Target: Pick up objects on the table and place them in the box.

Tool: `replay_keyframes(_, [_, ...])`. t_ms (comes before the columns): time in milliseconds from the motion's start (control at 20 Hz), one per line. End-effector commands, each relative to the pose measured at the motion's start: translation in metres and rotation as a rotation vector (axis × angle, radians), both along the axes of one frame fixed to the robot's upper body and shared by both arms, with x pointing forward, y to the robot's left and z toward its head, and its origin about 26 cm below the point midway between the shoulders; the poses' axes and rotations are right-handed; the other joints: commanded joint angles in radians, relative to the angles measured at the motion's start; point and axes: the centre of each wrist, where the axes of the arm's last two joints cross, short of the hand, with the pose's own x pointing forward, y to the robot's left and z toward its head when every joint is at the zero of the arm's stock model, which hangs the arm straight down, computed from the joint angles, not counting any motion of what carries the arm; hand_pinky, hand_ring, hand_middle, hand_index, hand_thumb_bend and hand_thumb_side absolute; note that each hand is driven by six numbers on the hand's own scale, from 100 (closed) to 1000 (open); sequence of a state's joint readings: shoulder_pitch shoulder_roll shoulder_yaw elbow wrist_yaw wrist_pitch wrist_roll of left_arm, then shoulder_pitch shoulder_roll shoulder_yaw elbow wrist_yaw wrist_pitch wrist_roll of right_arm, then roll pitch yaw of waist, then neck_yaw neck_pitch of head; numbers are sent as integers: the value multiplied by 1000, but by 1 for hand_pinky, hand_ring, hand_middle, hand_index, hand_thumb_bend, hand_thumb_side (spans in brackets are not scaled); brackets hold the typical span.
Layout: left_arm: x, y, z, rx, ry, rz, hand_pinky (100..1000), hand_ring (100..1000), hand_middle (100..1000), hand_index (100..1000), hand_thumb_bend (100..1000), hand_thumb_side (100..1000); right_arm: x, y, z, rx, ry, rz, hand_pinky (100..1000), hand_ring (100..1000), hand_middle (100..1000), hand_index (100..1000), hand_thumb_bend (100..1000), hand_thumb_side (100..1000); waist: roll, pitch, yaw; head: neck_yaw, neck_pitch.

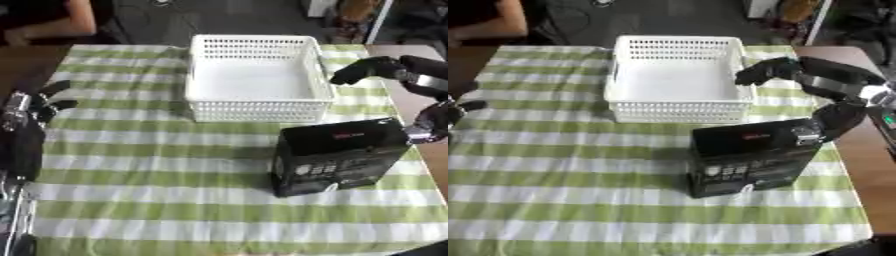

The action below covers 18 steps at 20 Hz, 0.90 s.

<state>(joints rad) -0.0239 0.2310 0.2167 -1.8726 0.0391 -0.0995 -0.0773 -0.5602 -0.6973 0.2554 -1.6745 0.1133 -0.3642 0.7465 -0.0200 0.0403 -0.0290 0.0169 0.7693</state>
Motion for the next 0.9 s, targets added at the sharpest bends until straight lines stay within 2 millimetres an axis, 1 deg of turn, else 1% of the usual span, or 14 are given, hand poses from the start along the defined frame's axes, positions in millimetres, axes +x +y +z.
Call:
replay_keyframes(50, [0,1,6,17,-15,-9,731,849,961,923,100,1000,2,2,6,-160,-68,169,855,874,865,978,634,790,1,-9,1,-13,1])
replay_keyframes(250, [0,0,6,17,-16,-11,731,850,962,923,100,1000,4,4,0,-165,-55,171,851,873,864,979,634,790,0,-8,3,-13,1])
replay_keyframes(300, [0,0,6,17,-16,-12,731,850,962,922,100,1000,4,5,-2,-166,-50,172,850,872,863,979,639,768,0,-8,4,-13,1])
replay_keyframes(350, [1,0,6,17,-16,-12,731,850,962,922,100,1000,5,5,-4,-168,-45,172,850,872,864,979,634,789,0,-7,4,-14,1])
replay_keyframes(900, [1,0,7,18,-17,-17,731,852,963,921,100,1000,10,6,-22,-190,0,170,844,870,861,980,634,786,0,-5,6,-15,1])
